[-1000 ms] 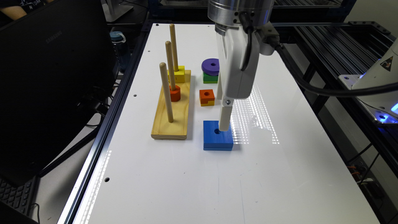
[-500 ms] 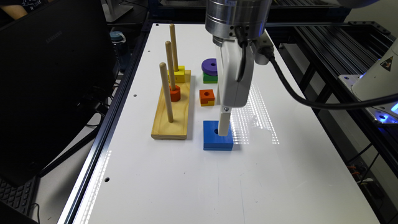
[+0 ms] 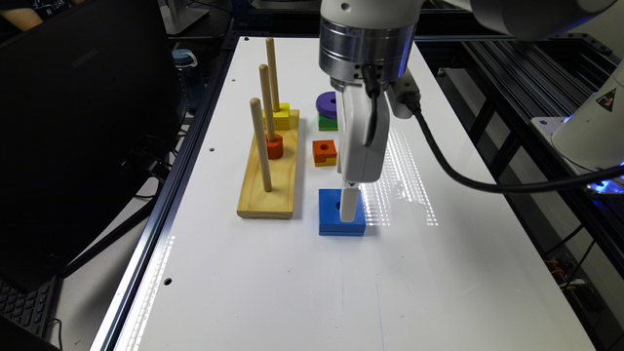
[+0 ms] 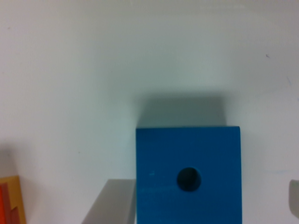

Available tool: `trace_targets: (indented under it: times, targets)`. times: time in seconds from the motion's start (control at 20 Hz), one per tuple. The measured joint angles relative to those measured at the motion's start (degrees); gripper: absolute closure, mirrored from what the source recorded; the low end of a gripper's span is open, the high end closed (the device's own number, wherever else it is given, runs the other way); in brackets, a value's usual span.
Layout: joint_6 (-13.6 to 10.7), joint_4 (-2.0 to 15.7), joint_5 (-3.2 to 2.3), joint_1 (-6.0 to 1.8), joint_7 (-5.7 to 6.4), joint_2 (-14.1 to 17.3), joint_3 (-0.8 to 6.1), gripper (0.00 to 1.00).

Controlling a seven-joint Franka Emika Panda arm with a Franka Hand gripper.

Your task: Pick up blue block.

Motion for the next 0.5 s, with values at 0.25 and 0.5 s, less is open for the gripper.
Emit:
trace_targets:
  times: [0.25, 0.5]
  targets:
    - [-0.01, 0.87, -0.26, -0.01, 0.00, 0.24, -0.45, 0.00]
    - [-0.01, 1.89, -0.76, 0.00, 0.00, 1.08, -0.72, 0.00]
